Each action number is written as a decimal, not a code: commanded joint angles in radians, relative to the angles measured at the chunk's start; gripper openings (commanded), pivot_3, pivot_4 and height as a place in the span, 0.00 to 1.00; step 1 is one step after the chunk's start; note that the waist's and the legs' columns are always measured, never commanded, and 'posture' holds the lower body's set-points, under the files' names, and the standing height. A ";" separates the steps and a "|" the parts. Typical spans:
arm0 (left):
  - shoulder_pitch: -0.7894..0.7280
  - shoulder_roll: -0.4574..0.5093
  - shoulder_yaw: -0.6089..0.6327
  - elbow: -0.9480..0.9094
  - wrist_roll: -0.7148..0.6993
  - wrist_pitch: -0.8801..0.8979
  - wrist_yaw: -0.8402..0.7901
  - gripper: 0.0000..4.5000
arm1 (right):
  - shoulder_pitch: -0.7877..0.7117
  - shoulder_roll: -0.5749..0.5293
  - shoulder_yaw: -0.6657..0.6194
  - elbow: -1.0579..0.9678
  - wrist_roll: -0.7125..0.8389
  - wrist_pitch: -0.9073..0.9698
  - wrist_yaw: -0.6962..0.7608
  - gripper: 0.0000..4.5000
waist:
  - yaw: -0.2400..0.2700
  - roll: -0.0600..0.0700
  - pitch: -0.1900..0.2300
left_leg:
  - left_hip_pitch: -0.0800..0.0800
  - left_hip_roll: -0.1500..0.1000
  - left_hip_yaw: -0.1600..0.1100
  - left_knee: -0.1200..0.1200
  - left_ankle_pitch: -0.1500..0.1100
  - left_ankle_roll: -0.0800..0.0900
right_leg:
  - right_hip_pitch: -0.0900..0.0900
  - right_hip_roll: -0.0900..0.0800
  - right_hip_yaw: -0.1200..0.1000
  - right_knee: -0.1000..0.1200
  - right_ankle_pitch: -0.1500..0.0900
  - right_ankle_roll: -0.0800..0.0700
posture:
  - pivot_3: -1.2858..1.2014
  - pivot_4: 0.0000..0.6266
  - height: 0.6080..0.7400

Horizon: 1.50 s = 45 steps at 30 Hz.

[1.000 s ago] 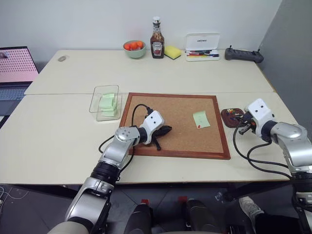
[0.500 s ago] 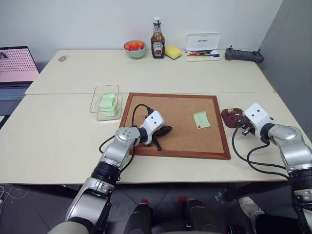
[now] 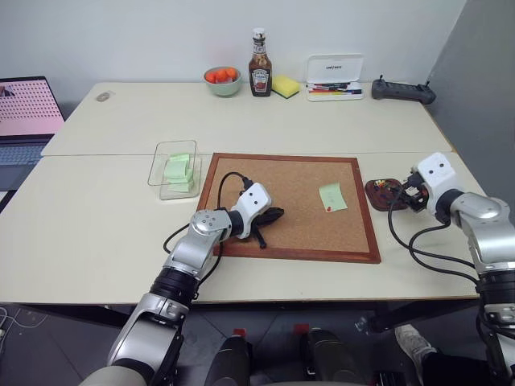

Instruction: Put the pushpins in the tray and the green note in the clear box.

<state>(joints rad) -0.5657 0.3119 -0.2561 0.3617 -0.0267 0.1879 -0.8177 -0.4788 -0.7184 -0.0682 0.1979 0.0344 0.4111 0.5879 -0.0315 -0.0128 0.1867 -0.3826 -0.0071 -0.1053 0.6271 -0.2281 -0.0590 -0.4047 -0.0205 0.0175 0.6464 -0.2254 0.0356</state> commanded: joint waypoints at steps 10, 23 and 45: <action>0.038 0.002 -0.046 0.045 0.043 0.023 -0.005 0.00 | 0.076 0.084 0.037 -0.258 0.181 0.079 0.159 0.72 | 0.000 0.000 0.000 | 0.000 0.000 0.000 0.000 0.000 0.000 | 0.000 0.000 0.000 0.000 0.000 0.000 | 0.52 0.24 1.00; 0.044 0.007 -0.046 0.036 0.045 0.024 -0.004 0.00 | 0.046 0.227 0.133 -0.170 0.134 0.048 0.095 0.72 | 0.000 0.000 -0.001 | 0.000 0.000 -0.001 0.000 0.000 0.000 | 0.000 0.000 -0.001 0.000 0.000 0.000 | 0.52 0.24 1.00; 0.055 0.015 -0.048 0.021 0.045 0.029 -0.006 0.00 | 0.051 0.247 0.140 -0.162 0.122 0.038 0.120 0.01 | -0.001 0.000 -0.001 | 0.000 0.000 -0.001 0.000 0.000 0.000 | 0.000 0.000 0.000 0.000 0.000 0.000 | 0.52 0.24 1.00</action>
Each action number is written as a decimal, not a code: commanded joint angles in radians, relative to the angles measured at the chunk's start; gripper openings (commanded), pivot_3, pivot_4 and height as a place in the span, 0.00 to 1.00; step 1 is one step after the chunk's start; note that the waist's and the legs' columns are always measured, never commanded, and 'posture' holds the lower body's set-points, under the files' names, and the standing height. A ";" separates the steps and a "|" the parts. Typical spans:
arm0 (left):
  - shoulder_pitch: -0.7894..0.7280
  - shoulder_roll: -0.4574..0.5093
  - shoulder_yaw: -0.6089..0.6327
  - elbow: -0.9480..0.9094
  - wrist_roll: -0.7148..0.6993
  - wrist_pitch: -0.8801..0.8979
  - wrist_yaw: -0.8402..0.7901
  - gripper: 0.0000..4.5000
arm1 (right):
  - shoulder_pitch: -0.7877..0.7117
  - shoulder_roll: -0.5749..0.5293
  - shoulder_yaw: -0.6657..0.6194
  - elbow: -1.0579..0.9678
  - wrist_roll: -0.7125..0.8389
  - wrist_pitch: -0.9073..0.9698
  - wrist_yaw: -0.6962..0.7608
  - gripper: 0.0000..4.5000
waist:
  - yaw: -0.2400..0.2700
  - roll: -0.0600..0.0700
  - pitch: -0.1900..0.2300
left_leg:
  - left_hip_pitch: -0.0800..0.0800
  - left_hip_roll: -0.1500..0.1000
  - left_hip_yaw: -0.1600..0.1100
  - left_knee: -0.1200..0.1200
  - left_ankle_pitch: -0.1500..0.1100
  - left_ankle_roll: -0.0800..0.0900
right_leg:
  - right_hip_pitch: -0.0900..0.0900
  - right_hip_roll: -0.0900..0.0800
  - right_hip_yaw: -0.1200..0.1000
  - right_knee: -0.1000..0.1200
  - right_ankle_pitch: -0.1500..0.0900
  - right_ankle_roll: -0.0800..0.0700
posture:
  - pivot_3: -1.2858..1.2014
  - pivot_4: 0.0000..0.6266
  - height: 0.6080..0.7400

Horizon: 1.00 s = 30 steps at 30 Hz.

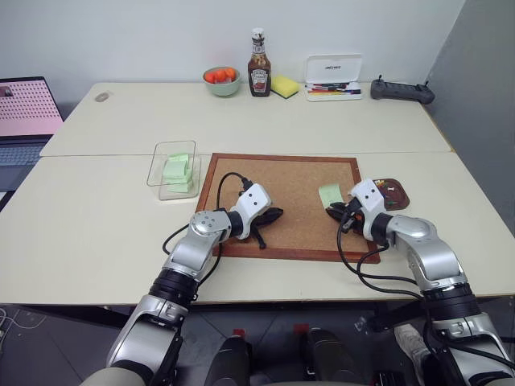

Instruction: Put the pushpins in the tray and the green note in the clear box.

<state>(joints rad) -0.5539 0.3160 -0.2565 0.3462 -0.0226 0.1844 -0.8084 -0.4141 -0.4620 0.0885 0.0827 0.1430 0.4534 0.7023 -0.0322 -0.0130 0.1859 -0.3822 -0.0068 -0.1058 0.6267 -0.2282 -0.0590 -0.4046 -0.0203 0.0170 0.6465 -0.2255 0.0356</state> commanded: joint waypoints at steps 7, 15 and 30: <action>0.047 0.010 -0.049 0.034 0.042 0.034 -0.013 0.00 | -0.033 -0.021 -0.017 -0.085 0.021 -0.007 0.028 0.00 | 0.000 0.000 0.000 | 0.000 0.000 0.000 0.000 0.000 0.000 | 0.000 0.000 0.000 0.000 0.000 0.000 | 0.52 0.24 1.00; 0.051 0.012 -0.049 0.032 0.042 0.035 -0.012 0.00 | -0.078 -0.054 -0.027 -0.165 0.036 0.001 0.062 0.00 | -0.002 0.000 0.000 | 0.000 0.000 0.000 0.000 0.000 0.000 | 0.000 0.000 0.000 0.000 0.000 0.000 | 0.52 0.24 1.00; -0.016 -0.055 0.171 -0.104 -0.185 0.223 0.057 0.10 | -0.084 -0.102 0.035 -0.186 -0.021 -0.071 0.092 0.00 | -0.002 -0.002 0.001 | -0.001 0.000 0.000 0.001 0.000 0.000 | -0.001 0.000 0.000 0.000 0.000 0.000 | 0.52 0.24 1.00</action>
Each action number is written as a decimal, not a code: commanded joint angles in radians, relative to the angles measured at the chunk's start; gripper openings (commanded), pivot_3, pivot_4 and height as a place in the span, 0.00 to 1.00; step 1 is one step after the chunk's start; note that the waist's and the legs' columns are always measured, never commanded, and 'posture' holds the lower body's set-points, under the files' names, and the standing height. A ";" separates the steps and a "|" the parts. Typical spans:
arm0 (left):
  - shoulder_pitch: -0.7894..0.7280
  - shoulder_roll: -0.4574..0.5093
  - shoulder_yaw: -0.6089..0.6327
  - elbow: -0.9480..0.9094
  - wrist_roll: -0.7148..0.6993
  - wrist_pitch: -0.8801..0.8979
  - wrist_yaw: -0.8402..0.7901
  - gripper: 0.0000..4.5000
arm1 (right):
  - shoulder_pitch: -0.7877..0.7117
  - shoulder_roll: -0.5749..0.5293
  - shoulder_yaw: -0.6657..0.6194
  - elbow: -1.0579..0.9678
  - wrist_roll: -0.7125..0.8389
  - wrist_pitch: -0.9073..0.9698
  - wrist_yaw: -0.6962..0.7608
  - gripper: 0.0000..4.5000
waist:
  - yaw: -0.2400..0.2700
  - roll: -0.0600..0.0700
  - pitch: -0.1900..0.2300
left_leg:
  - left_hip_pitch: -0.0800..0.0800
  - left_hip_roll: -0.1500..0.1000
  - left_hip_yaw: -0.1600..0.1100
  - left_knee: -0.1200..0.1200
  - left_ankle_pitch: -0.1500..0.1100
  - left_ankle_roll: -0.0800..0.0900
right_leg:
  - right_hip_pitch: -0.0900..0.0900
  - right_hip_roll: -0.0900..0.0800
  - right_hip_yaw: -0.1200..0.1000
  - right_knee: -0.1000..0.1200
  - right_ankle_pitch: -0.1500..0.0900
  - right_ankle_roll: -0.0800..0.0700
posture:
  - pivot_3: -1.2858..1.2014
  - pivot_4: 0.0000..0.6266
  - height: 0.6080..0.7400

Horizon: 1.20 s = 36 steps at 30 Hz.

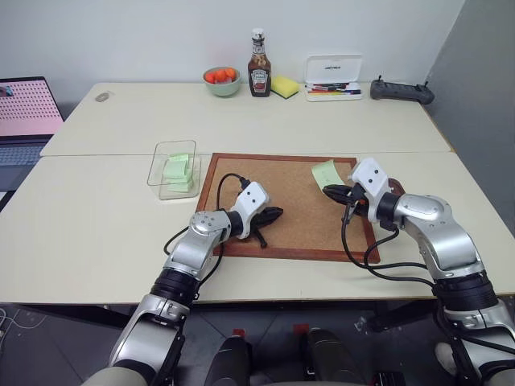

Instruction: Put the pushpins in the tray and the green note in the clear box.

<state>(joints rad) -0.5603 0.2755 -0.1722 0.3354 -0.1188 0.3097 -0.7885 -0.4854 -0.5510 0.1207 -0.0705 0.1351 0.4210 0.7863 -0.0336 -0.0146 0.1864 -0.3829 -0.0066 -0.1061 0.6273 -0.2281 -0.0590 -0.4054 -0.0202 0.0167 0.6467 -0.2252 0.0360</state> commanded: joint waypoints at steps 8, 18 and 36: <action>-0.001 -0.054 0.195 -0.288 -0.273 0.353 0.095 0.42 | -0.016 -0.012 0.028 -0.023 -0.041 -0.084 0.013 0.00 | 0.001 -0.001 0.001 | -0.003 0.000 -0.001 0.000 0.000 0.000 | -0.002 0.000 0.000 -0.001 0.000 0.000 | 0.52 0.24 1.00; -0.090 -0.158 0.251 -0.180 -0.349 0.431 0.198 0.81 | -0.035 -0.004 0.049 -0.029 -0.058 -0.108 0.014 0.00 | 0.002 -0.001 0.001 | -0.003 -0.001 -0.001 0.000 0.000 0.000 | -0.002 0.000 0.000 -0.001 0.000 0.000 | 0.52 0.24 1.00; -0.322 -0.291 0.339 0.194 -0.422 0.385 0.163 0.95 | -0.028 0.012 0.069 -0.107 -0.061 -0.064 0.015 0.00 | 0.000 -0.002 0.002 | -0.003 -0.001 0.000 0.000 0.000 -0.001 | -0.002 0.000 0.000 -0.002 0.000 0.000 | 0.52 0.24 1.00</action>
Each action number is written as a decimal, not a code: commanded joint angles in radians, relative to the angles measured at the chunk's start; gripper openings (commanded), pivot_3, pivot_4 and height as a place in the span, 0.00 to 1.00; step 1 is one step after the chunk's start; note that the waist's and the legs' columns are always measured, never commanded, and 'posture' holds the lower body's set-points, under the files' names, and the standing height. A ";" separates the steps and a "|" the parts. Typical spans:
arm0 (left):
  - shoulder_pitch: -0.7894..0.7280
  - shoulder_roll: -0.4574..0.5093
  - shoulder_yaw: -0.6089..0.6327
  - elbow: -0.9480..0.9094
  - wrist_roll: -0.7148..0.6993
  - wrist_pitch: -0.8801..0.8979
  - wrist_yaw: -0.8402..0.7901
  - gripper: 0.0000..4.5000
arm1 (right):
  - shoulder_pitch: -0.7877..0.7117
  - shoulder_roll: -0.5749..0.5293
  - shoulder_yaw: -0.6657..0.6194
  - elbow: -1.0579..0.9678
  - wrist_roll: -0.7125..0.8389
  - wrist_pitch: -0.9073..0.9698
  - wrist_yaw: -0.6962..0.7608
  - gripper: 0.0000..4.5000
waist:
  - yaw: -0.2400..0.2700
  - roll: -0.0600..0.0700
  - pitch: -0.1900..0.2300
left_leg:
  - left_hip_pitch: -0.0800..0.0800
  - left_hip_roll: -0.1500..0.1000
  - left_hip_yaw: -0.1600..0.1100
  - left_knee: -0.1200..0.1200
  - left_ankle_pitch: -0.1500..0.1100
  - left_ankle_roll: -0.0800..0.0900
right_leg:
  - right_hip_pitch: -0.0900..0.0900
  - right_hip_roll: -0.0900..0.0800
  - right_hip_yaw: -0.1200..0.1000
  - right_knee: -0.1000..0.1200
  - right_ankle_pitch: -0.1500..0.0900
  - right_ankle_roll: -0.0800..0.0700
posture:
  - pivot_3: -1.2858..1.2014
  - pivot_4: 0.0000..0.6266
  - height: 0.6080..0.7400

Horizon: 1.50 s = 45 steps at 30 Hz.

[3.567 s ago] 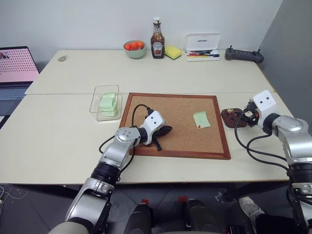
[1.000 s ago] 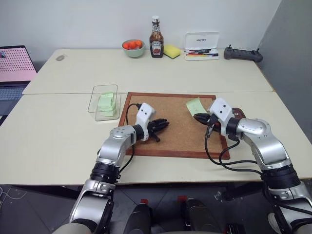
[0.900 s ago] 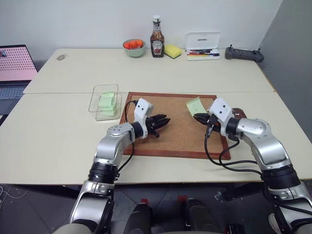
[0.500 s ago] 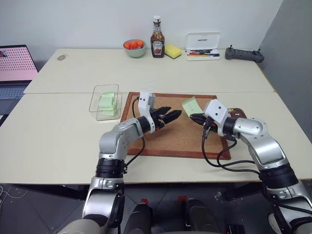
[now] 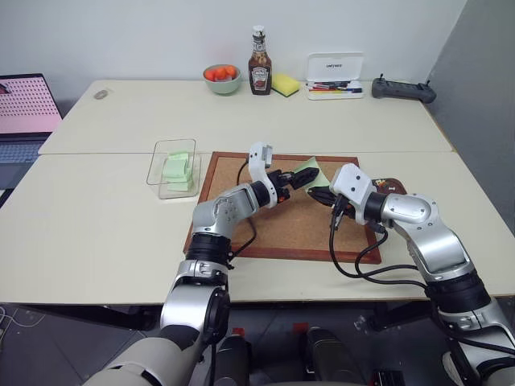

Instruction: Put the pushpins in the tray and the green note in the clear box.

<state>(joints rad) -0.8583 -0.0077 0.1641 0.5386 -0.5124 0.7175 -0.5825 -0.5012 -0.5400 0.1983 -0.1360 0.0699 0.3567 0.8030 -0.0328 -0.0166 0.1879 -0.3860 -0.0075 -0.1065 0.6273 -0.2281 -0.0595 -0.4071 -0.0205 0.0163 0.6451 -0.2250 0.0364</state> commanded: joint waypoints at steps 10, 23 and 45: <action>-0.008 -0.009 0.001 -0.026 -0.026 -0.014 -0.076 0.54 | -0.020 0.000 -0.009 -0.039 0.003 0.001 -0.002 0.00 | 0.000 0.000 0.000 | 0.000 0.000 0.000 0.000 0.000 0.000 | 0.000 0.000 0.000 0.000 0.000 0.000 | 0.52 0.24 1.00; 0.014 -0.008 -0.005 -0.025 -0.005 -0.039 -0.043 0.03 | -0.018 0.006 -0.015 -0.039 0.010 0.002 -0.006 0.00 | 0.000 0.000 0.000 | 0.000 0.000 0.000 0.000 0.000 0.000 | 0.000 0.000 0.000 0.000 0.000 0.000 | 0.52 0.24 1.00; 0.070 -0.008 -0.009 -0.113 -0.001 -0.109 -0.033 0.00 | -0.036 0.069 -0.108 -0.072 0.112 0.092 -0.070 0.00 | 0.001 0.000 0.000 | 0.000 0.000 0.000 0.000 0.000 0.000 | 0.000 0.000 0.000 0.000 0.000 0.000 | 0.52 0.24 1.00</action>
<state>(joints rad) -0.7868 -0.0128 0.1592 0.4743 -0.5064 0.6364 -0.6195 -0.5148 -0.4714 0.1295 -0.1592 0.1534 0.4364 0.7451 -0.0321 -0.0166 0.1879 -0.3860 -0.0074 -0.1068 0.6273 -0.2280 -0.0596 -0.4073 -0.0205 0.0164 0.6454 -0.2249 0.0364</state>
